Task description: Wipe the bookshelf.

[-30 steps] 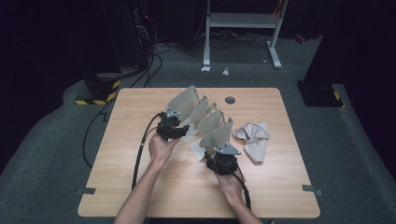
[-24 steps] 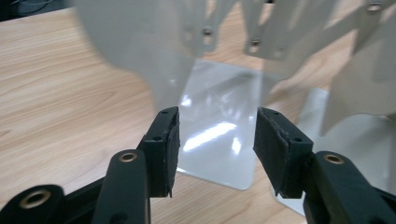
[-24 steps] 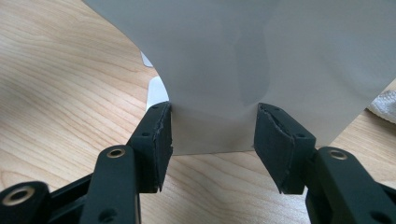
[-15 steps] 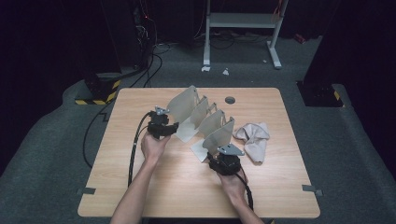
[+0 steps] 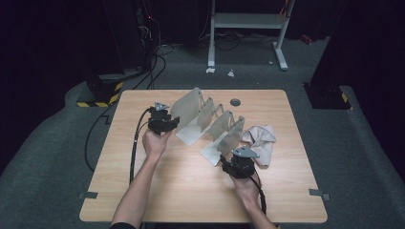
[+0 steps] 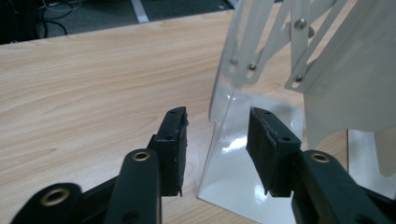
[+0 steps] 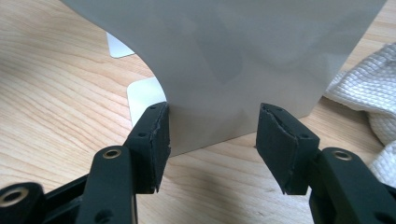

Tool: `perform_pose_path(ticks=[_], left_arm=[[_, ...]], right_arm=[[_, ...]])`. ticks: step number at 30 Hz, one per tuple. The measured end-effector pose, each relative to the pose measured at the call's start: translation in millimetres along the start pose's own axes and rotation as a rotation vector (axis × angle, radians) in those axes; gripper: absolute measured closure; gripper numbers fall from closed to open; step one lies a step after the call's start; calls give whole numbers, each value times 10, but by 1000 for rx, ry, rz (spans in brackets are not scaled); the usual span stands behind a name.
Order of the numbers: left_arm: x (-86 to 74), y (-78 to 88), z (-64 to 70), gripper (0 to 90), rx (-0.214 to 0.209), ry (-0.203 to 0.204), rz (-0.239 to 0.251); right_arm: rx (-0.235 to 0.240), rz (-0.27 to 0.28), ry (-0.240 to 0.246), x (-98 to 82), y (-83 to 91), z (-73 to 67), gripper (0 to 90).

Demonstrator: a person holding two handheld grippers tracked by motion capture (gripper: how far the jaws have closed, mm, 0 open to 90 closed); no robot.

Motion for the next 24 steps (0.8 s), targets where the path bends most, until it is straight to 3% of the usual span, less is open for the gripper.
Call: perform_pose_path(ticks=[6, 13, 24], left_arm=[[51, -19, 47, 683, -29, -2, -13], [54, -3, 49, 831, -31, -14, -17], [-33, 124, 185, 881, -69, -49, -26]], right_arm=[[-3, -10, -5, -19, -6, 60, 450], [-4, -20, -23, -26, -13, 129, 452], [-6, -19, -25, -23, -12, 204, 472]])
Point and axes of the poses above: each handheld gripper's, and its own axes: y roughly backward along the jaws, x roughly out of its top, z roughly to its right, the point moved 10 cm from there along -y, roughly forward along the jaws, and after that the axes turned 5 degrees about z, right-handed, at the moved point
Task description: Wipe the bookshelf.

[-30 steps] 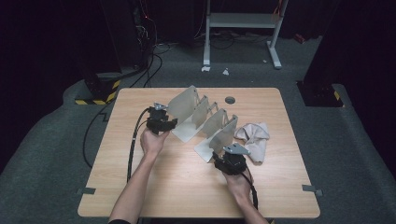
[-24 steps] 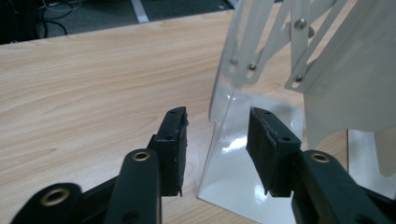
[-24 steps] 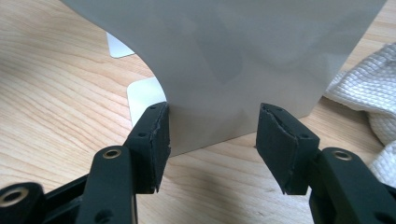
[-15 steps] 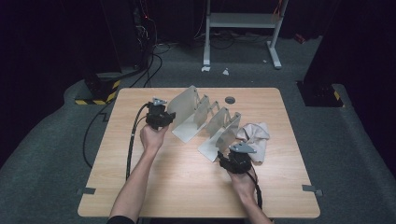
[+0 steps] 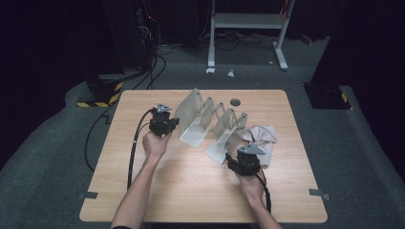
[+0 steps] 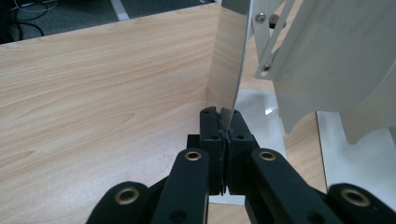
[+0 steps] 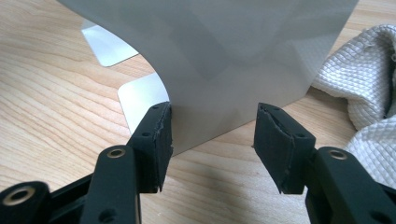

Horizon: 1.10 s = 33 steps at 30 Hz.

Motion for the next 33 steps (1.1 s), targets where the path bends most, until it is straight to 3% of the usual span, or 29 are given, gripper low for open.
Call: perform_pose_path(ticks=[13, 18, 26, 33], left_arm=[[-151, 223, 64, 882, 18, 1, -4], [-218, 322, 110, 882, 41, -5, 3], [-273, 406, 175, 869, 35, 4, 16], [-310, 335, 189, 644, 14, 20, 18]], right_arm=[[-4, 2, -19, -3, -5, 93, 518], [-19, -17, 4, 20, -18, 147, 550], [-9, -28, 2, 34, -36, 166, 619], [-18, -40, 1, 59, -65, 193, 665]])
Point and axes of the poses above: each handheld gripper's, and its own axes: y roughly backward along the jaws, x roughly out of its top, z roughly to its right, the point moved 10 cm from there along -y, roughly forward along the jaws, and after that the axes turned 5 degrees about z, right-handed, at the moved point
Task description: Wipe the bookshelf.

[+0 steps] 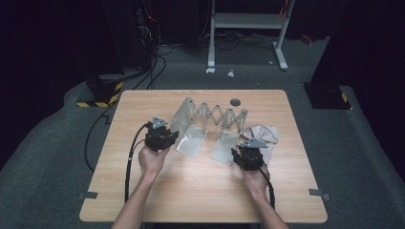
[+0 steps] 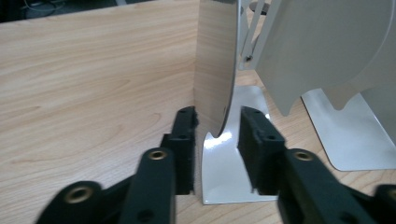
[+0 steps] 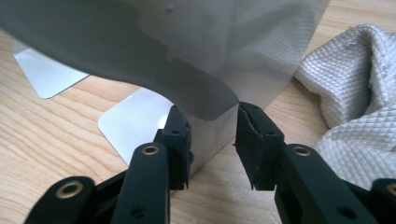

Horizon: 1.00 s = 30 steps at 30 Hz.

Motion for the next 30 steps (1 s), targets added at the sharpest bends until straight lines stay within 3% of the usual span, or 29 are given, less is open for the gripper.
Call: perform_pose_path(ticks=[5, 11, 30], left_arm=[[-65, -96, 6, 570, -1, 0, -21], [-108, -149, 1, 571, -6, 9, -27], [-110, -119, 10, 794, 6, 16, -40]], right_arm=[[-19, -10, 2, 17, -14, 55, 708], [-29, -20, 5, 42, -47, 82, 727], [-41, -53, 3, 172, -200, 222, 796]])
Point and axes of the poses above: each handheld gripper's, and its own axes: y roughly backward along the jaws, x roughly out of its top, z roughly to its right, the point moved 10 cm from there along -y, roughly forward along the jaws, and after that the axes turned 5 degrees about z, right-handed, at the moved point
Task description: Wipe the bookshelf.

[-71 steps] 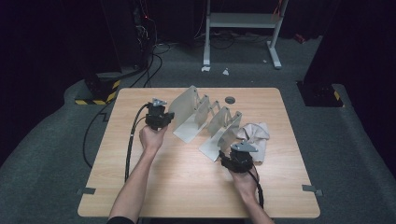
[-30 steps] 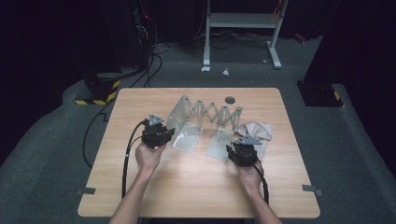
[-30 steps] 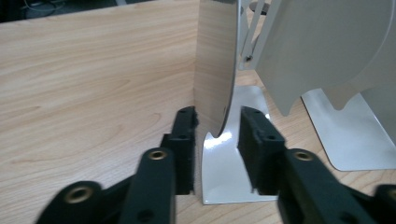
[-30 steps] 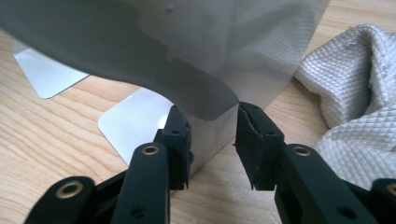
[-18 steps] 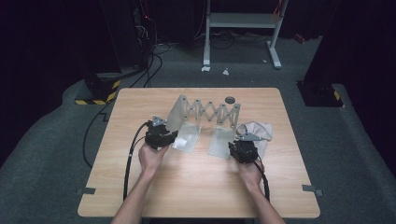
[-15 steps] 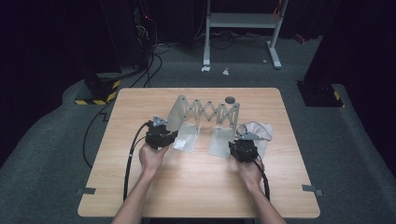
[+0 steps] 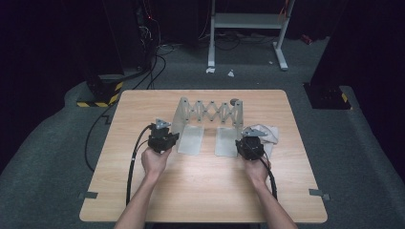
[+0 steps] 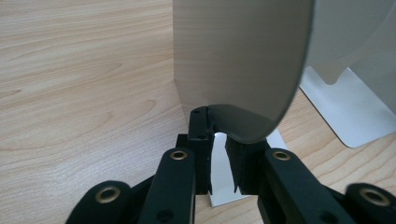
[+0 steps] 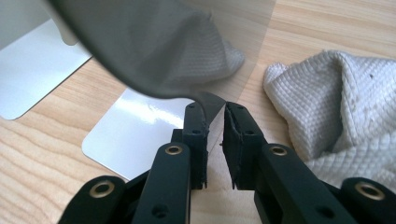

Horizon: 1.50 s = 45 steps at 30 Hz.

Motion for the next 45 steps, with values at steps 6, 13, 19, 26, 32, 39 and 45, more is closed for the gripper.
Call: perform_pose_path(ticks=[6, 13, 19, 26, 32, 39, 45], left_arm=[[3, -9, -8, 796, 6, 6, 2], [16, -29, -24, 793, 12, 22, 7], [42, -75, -49, 784, 19, 34, 15], [76, -115, -94, 784, 28, 38, 11], [67, -116, -95, 770, 20, 43, 10], [-14, -93, -130, 666, 11, 48, 6], [2, -31, -100, 553, -5, 39, 30]], right_arm=[[-2, -5, -4, 72, -80, 48, 809], [-10, -15, -11, 152, -155, 121, 827], [-19, -22, -1, 222, -241, 136, 832], [-9, -31, 9, 262, -297, 85, 818], [15, -32, 17, 246, -295, 43, 763], [50, 13, 15, 260, -199, 32, 612], [67, 41, 5, 256, -69, 70, 578]])
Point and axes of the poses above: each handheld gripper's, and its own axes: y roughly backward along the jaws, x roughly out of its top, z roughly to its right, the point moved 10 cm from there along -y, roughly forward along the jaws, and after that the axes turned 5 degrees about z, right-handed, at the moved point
